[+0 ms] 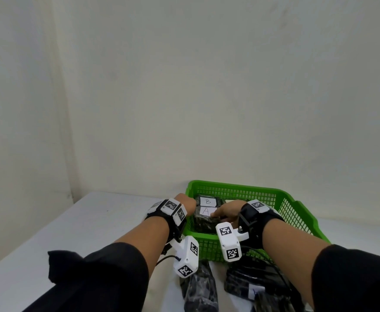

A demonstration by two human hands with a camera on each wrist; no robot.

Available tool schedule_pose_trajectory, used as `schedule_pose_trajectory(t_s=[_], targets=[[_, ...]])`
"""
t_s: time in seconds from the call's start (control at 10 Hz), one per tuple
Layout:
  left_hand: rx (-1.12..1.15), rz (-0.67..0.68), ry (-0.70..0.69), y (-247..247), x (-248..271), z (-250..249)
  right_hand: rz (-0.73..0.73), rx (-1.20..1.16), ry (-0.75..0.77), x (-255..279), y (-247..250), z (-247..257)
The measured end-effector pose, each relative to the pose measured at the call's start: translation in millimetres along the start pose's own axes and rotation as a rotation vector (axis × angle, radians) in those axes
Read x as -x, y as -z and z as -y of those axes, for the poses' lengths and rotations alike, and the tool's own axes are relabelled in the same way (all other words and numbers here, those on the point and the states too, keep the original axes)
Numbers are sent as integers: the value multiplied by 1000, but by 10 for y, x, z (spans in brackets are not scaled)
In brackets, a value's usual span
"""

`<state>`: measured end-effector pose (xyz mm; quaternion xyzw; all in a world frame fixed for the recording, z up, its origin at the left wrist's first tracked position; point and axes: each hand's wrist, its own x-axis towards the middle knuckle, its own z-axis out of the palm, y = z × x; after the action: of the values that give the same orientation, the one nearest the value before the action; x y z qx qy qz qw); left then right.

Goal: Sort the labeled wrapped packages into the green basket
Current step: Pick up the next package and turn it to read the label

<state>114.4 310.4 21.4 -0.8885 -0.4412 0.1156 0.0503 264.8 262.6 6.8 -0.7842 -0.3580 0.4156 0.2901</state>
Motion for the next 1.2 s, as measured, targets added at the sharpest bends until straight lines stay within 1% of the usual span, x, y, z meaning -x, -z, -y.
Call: schedule_pose_trajectory(t_s=[0.2, 0.3, 0.4, 0.5, 0.6, 0.7, 0.8, 0.9, 1.0, 1.1, 1.2], targets=[[50, 18, 19, 59, 85, -31, -86, 27, 18, 49, 33, 7], [73, 35, 65, 92, 121, -35, -168, 125, 89, 116, 102, 42], [301, 64, 136, 126, 33, 2, -238, 283, 191, 247, 192, 91], [343, 47, 146, 212, 64, 32, -303, 426, 299, 474, 294, 117], [507, -64, 218, 334, 307, -58, -345, 545, 382, 788, 409, 82], [736, -167, 298, 473, 392, -48, -323, 602, 457, 1116, 496, 12], [720, -250, 286, 661, 590, -30, -323, 644, 501, 1419, 569, -96], [595, -232, 202, 745, 871, -91, -338, 676, 539, 1736, 621, -208], [514, -274, 93, 741, 1241, -259, -363, 709, 584, 2021, 652, -345], [461, -297, -14, 704, 1612, -485, -382, 692, 637, 2256, 647, -513], [430, -314, -99, 629, 1920, -699, -404, 694, 654, 2444, 639, -720]])
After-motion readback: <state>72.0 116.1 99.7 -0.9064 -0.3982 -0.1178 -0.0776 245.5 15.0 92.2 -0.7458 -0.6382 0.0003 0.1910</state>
